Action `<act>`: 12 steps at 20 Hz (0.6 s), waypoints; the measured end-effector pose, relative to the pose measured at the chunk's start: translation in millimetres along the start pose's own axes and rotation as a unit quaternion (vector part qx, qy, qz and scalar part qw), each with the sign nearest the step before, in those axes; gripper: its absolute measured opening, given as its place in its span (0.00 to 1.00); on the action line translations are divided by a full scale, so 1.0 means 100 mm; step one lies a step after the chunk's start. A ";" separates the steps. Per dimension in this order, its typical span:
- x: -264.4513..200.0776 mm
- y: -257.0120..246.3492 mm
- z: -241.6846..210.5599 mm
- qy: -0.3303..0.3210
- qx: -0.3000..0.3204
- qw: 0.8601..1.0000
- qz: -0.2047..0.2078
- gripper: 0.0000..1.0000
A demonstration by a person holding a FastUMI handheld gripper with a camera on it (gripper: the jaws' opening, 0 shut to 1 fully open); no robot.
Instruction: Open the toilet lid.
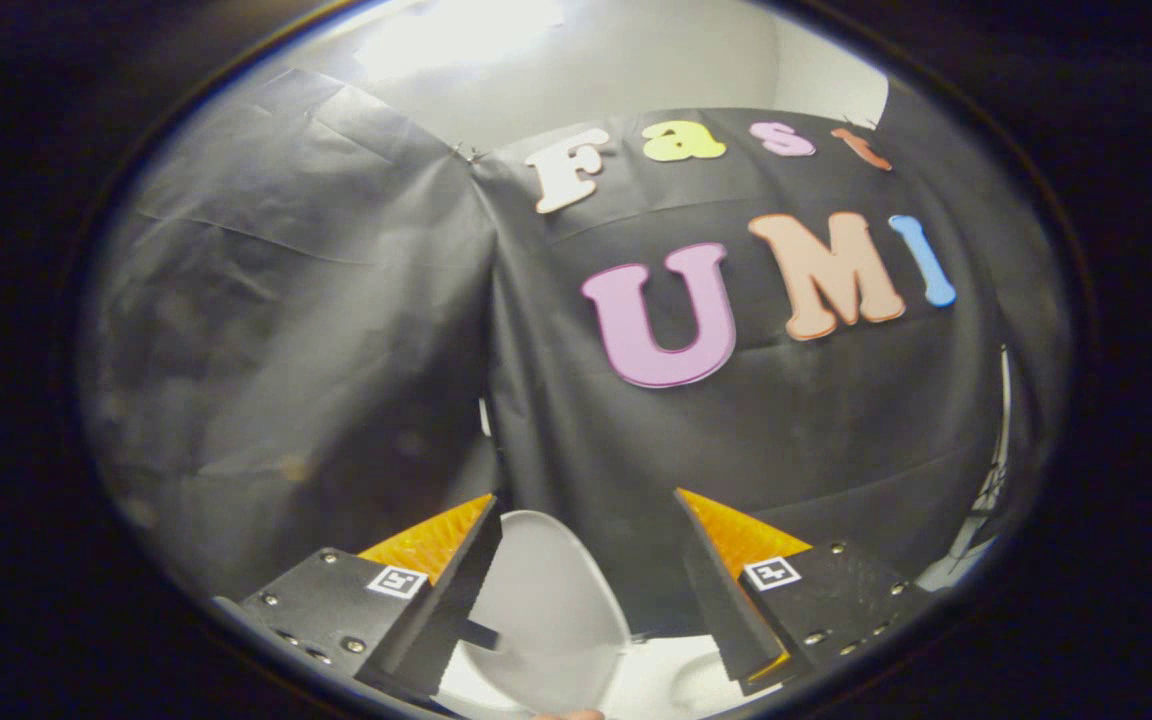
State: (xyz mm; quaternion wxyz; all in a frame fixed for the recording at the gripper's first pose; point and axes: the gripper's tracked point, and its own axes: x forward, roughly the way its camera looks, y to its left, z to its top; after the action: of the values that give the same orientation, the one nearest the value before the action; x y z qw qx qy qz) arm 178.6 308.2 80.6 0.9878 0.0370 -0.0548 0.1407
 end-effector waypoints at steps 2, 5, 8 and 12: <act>-0.17 -0.46 0.00 0.004 -0.022 0.999 -0.031 0.99; -0.48 -1.27 0.04 0.002 -0.024 0.995 -0.095 0.99; -0.85 -2.00 0.06 0.002 -0.034 0.987 -0.157 0.99; -1.41 -2.64 0.00 0.018 -0.071 0.976 -0.204 0.99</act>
State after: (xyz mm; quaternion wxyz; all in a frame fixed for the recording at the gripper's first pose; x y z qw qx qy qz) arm 118.7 16.8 48.3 0.9967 -0.0256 -0.0383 -0.0671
